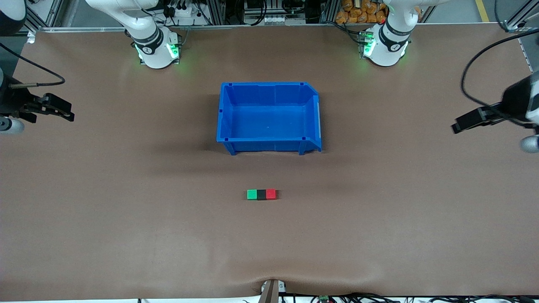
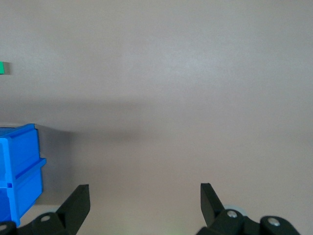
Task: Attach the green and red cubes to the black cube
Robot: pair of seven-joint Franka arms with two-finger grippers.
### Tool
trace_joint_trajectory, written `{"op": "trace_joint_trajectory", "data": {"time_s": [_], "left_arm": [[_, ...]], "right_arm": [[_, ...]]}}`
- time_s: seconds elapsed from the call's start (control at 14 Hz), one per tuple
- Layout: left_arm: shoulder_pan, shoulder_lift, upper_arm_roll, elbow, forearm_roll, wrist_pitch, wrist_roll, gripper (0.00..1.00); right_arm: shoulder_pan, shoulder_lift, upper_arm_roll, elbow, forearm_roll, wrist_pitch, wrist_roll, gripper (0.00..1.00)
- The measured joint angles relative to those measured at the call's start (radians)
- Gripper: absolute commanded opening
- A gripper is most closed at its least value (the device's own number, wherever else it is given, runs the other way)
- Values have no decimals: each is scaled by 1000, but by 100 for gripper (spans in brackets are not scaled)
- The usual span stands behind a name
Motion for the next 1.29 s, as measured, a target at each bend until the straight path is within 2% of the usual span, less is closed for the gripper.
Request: {"op": "trace_joint_trajectory", "data": {"time_s": [0.43, 0.57, 0.72, 0.86, 1.07, 1.29], "left_arm": [[82, -134, -3, -160, 0, -2, 156, 100], [80, -209, -6, -261, 0, 31, 158, 100], [57, -315, -1, -412, 0, 116, 159, 100], [4, -401, 30, -524, 0, 145, 159, 100], [-92, -452, 113, -577, 0, 145, 159, 100], [-101, -454, 120, -578, 0, 146, 159, 100]], "right_arm": [[-1, -1, -10, 40, 3, -52, 14, 100], [-1, -1, -17, 45, 19, -67, 56, 100], [-1, -3, -30, 47, 31, -76, 63, 100], [-1, -13, -34, 52, 34, -87, 63, 100], [-1, -29, -33, 53, 36, -108, 57, 100], [-1, -29, -36, 53, 36, -109, 36, 100]]}}
